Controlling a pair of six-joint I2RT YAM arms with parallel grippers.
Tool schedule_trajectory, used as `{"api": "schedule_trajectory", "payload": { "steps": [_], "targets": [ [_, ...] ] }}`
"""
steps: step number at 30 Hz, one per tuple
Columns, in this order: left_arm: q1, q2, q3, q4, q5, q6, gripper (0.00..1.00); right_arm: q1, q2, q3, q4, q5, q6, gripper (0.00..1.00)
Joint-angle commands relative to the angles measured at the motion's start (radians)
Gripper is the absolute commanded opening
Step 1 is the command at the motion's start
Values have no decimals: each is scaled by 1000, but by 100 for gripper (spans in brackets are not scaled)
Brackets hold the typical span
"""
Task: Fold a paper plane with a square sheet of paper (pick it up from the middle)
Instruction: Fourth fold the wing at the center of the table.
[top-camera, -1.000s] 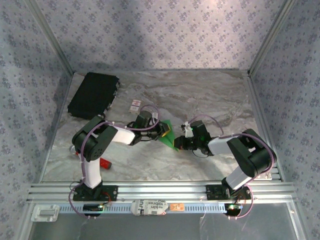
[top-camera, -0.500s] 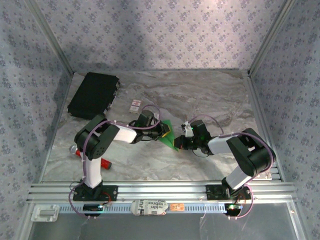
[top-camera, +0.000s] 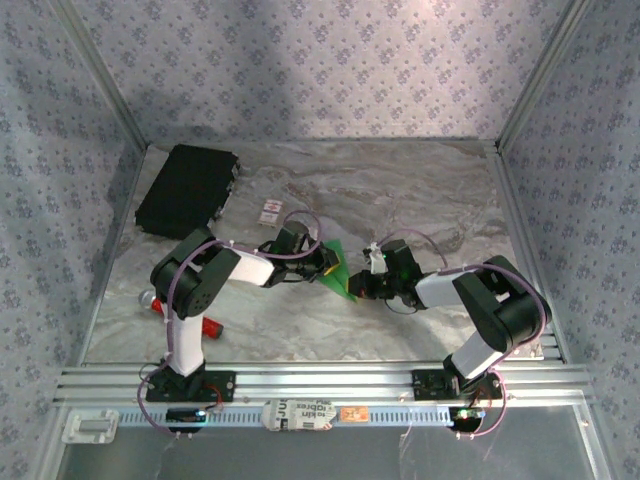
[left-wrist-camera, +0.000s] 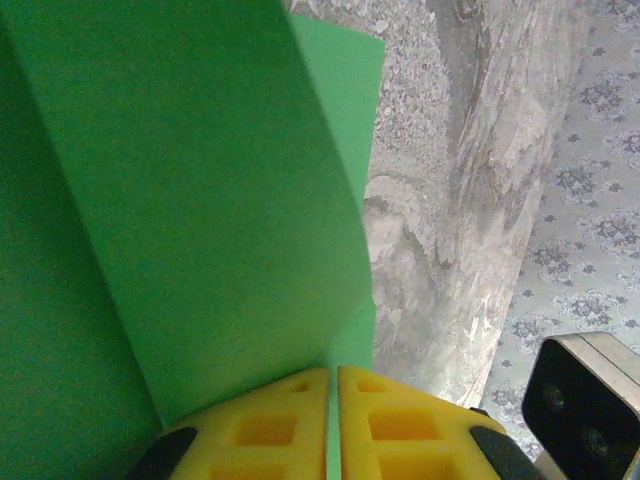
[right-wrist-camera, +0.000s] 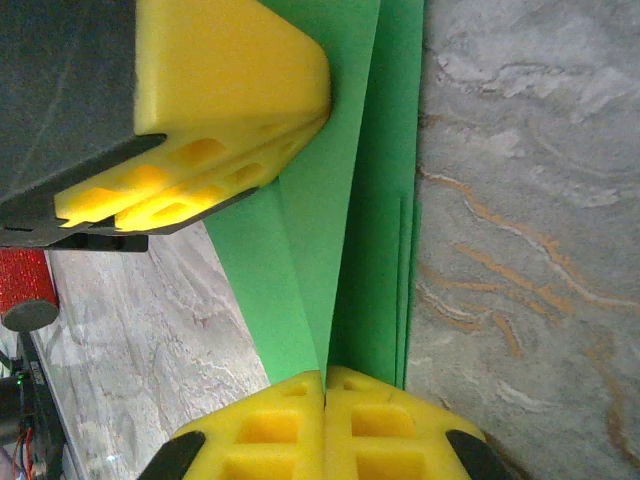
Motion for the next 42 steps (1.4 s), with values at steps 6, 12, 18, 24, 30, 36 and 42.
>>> {"api": "schedule_trajectory", "payload": {
  "steps": [6, 12, 18, 24, 30, 36, 42],
  "targets": [
    [-8, 39, 34, -67, -12, 33, 10, 2, 51, -11, -110, 38, 9, 5],
    [-8, 42, 41, -119, -12, 49, 10, 1, 49, -10, -113, 39, 10, 5],
    [-9, 52, 48, -149, -7, 63, 10, 1, 18, -5, -128, 23, 13, 9],
    [-9, 56, 48, -150, -9, 65, 10, 2, -48, -2, -181, -2, 11, 13],
    [-9, 61, 47, -142, -4, 59, 10, 3, -71, -16, -210, 1, 5, 13],
    [-9, 63, 45, -140, -5, 57, 10, 4, -51, -22, -222, -29, -2, 7],
    [-8, 65, 38, -130, -9, 49, 9, -1, -8, -44, -219, -48, 8, 9]
  ]
}}
